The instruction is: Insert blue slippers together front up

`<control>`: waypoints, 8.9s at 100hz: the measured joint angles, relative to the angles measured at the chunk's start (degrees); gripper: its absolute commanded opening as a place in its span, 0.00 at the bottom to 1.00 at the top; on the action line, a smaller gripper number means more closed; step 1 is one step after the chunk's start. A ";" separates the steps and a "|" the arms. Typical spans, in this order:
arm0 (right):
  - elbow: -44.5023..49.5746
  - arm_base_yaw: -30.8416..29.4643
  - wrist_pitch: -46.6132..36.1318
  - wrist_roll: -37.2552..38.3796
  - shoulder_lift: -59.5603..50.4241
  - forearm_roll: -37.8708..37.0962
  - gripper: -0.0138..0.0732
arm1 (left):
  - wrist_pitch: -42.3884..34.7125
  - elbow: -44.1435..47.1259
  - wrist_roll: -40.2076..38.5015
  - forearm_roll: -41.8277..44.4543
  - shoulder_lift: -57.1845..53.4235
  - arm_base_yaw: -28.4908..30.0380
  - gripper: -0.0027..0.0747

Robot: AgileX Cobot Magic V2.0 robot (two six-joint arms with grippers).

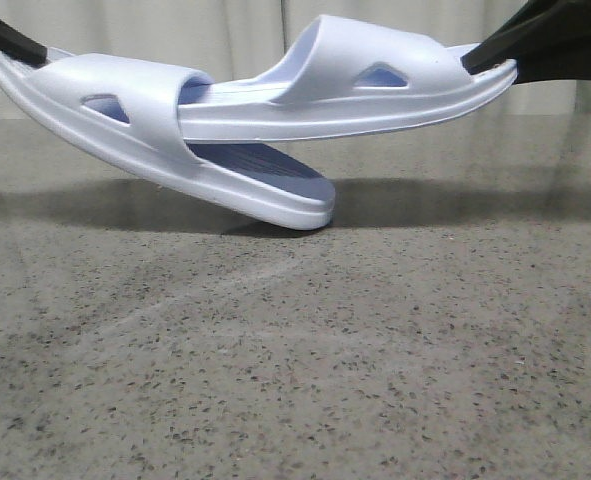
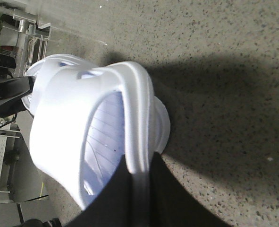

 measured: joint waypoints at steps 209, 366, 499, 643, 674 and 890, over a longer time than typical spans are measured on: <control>-4.57 -6.57 1.63 0.32 7.08 1.41 0.40 | -4.86 -1.15 3.61 -4.85 0.22 -5.42 0.05; -4.57 -13.08 1.64 -0.24 2.37 1.70 0.05 | -17.45 -12.78 8.21 15.31 -7.26 0.27 0.05; 40.45 9.24 -43.77 -9.80 -64.81 -8.97 0.05 | -51.70 30.36 8.71 40.73 -61.64 -20.58 0.05; 45.24 9.24 -44.80 -10.02 -72.33 -7.57 0.04 | -54.26 34.24 8.71 37.54 -66.11 -22.41 0.05; 45.24 9.24 -44.82 -10.02 -72.33 -7.57 0.04 | -64.08 42.11 -17.03 63.81 -69.43 -21.81 0.05; 45.24 9.24 -46.91 -10.02 -72.42 -7.54 0.04 | -57.20 57.88 -28.32 70.79 -89.88 -4.26 0.05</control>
